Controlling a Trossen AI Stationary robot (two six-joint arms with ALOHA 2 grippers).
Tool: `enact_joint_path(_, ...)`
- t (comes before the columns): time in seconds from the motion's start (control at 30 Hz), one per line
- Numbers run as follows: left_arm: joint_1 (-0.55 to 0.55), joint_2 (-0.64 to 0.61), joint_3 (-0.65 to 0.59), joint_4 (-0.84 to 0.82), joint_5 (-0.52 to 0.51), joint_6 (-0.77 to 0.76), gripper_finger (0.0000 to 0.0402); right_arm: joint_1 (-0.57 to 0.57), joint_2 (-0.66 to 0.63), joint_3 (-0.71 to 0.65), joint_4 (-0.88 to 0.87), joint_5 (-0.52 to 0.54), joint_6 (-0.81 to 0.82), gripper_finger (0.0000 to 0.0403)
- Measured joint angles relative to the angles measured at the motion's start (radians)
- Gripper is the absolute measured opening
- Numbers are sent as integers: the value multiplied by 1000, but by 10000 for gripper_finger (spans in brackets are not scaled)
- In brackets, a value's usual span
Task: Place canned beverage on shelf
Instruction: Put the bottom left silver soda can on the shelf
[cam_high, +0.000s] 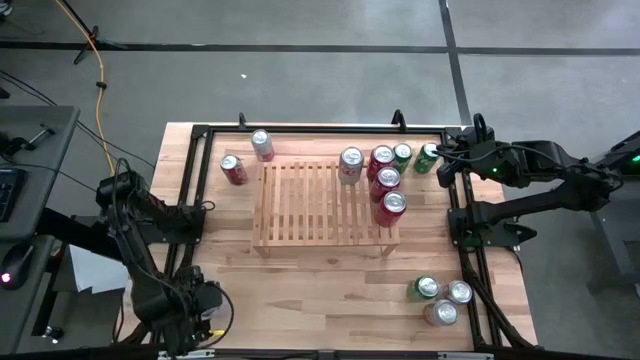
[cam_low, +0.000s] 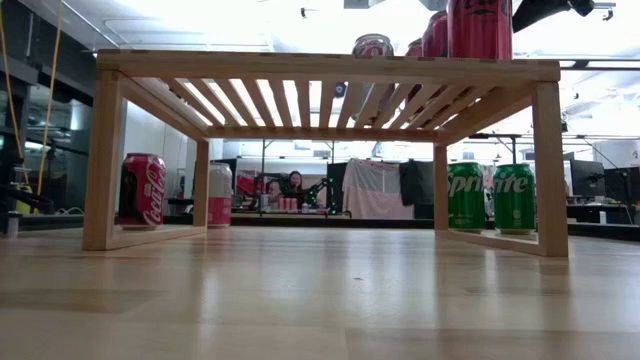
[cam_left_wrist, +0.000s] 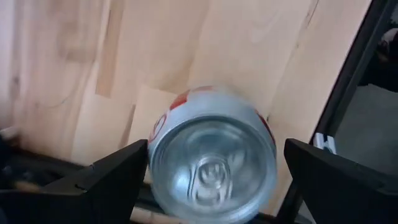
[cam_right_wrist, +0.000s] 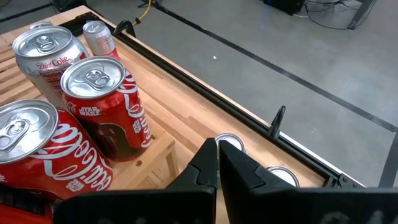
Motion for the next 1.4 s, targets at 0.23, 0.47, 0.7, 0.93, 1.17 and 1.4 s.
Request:
enact_joint_path(0.23,15,0,-76,54,38,-24,364,0,0,0,1,-4,0,0)
enact_joint_path(0.47,82,-27,-65,54,107,-26,279,0,0,0,2,-18,-2,0)
enact_joint_path(0.7,212,-190,76,36,76,28,281,1,-8,-1,167,-210,-62,0)
enact_joint_path(0.93,435,-346,378,44,-135,206,281,1,45,-1,758,-585,-175,28)
enact_joint_path(1.17,769,-346,593,43,-214,804,281,0,231,2,1120,-747,-220,184)
enact_joint_path(1.4,1009,-334,622,50,-85,1232,281,-5,456,145,1015,-752,-214,355)
